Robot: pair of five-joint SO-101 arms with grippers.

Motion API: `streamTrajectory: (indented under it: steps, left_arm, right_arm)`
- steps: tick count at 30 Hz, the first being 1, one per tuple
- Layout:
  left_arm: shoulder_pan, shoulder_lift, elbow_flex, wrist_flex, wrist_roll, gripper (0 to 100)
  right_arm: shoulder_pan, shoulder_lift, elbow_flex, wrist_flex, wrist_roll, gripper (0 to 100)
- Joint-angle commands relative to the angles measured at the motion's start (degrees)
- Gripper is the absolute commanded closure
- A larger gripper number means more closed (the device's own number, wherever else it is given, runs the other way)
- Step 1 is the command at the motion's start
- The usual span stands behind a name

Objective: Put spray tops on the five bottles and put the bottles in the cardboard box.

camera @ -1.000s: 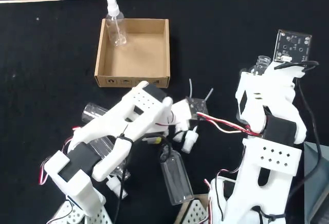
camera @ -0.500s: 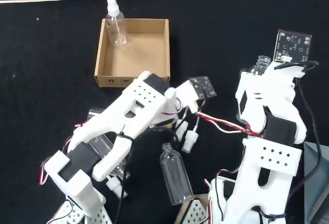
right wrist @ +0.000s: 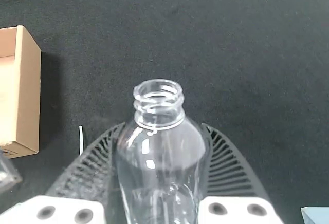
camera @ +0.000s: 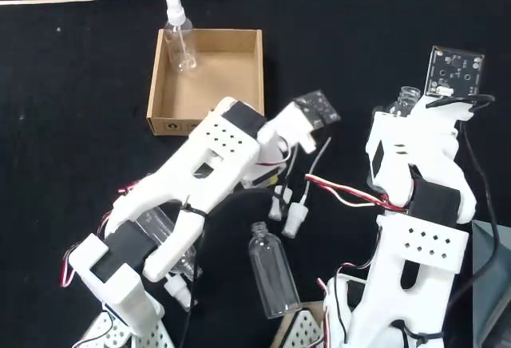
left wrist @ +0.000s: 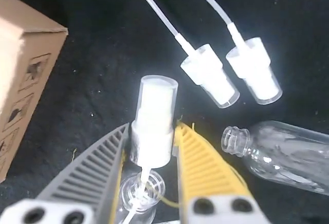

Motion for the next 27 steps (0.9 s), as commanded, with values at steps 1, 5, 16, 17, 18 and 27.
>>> streamTrajectory:
  steps: [1,5,16,17,18,27]
  left_arm:
    - [-0.04,-4.75,-5.85,2.64,3.25,97]
    - [-0.04,-8.26,-5.93,2.37,5.27,97]
    - [-0.04,-13.27,-5.76,2.37,11.78,97]
    - [-0.04,-13.45,-5.67,2.37,12.22,97]
    - [-0.04,-13.63,-5.67,2.37,12.66,97]
    - [-0.04,-15.38,-5.67,2.37,16.18,97]
  right_arm:
    - [0.18,-2.15,-3.12,-2.37,0.18,90.0]
    - [0.18,-2.24,-3.12,-2.29,0.18,90.1]
    - [0.18,-2.24,-3.12,-2.20,0.18,90.1]
    - [0.18,-2.24,-3.12,-2.20,0.18,90.1]
    - [0.18,-2.24,-3.12,-2.20,0.18,90.1]
    - [0.09,-2.24,-3.12,-2.11,0.18,90.1]
